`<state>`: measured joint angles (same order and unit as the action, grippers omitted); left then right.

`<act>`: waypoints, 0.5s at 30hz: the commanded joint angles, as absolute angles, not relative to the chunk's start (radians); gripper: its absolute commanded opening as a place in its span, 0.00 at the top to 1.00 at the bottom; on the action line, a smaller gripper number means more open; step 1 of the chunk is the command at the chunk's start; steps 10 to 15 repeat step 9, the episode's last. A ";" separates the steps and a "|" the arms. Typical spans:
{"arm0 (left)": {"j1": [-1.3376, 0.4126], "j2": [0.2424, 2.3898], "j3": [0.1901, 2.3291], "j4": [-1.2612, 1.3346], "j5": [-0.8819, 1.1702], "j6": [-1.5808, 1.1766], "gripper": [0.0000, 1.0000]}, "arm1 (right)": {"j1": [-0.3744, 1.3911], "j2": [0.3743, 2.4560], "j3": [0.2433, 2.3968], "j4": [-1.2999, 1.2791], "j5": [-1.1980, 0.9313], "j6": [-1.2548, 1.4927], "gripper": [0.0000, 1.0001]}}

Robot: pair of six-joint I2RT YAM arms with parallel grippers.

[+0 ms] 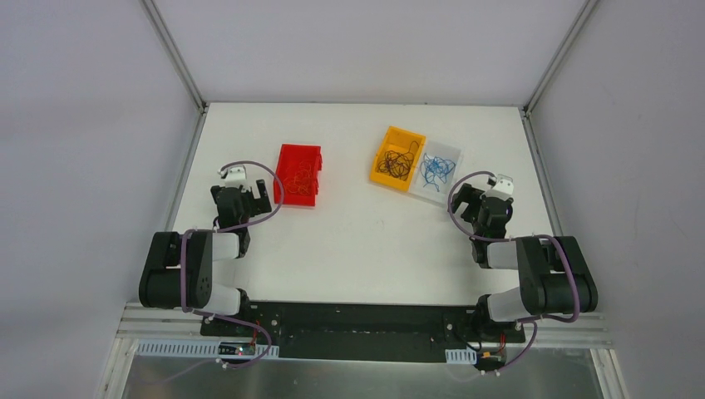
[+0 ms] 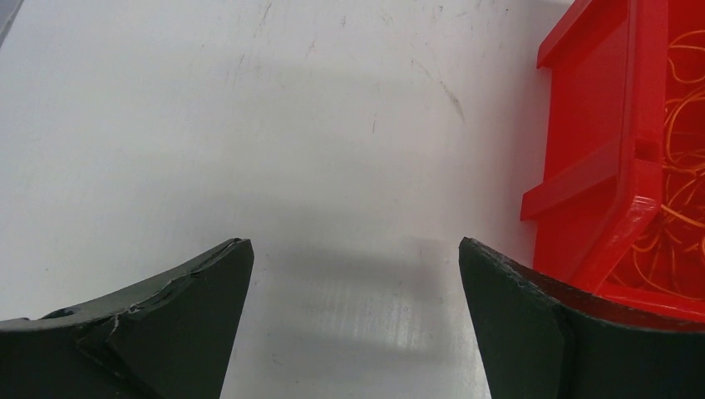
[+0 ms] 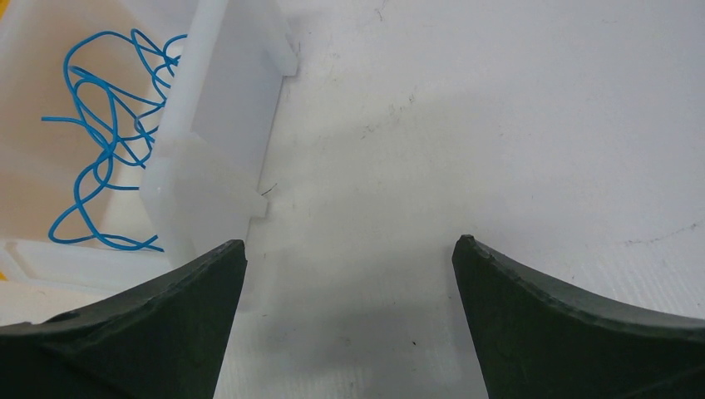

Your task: Untangle the cables

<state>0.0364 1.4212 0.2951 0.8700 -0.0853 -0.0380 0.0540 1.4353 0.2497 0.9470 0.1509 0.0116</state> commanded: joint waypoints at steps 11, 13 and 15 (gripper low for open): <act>0.037 1.413 0.308 0.886 -0.061 -0.047 0.01 | 0.047 1.429 0.273 0.995 0.155 0.021 0.01; 0.037 1.413 0.308 0.886 -0.061 -0.047 0.01 | 0.047 1.429 0.273 0.995 0.155 0.021 0.01; 0.037 1.413 0.308 0.886 -0.061 -0.047 0.01 | 0.047 1.429 0.273 0.995 0.155 0.021 0.01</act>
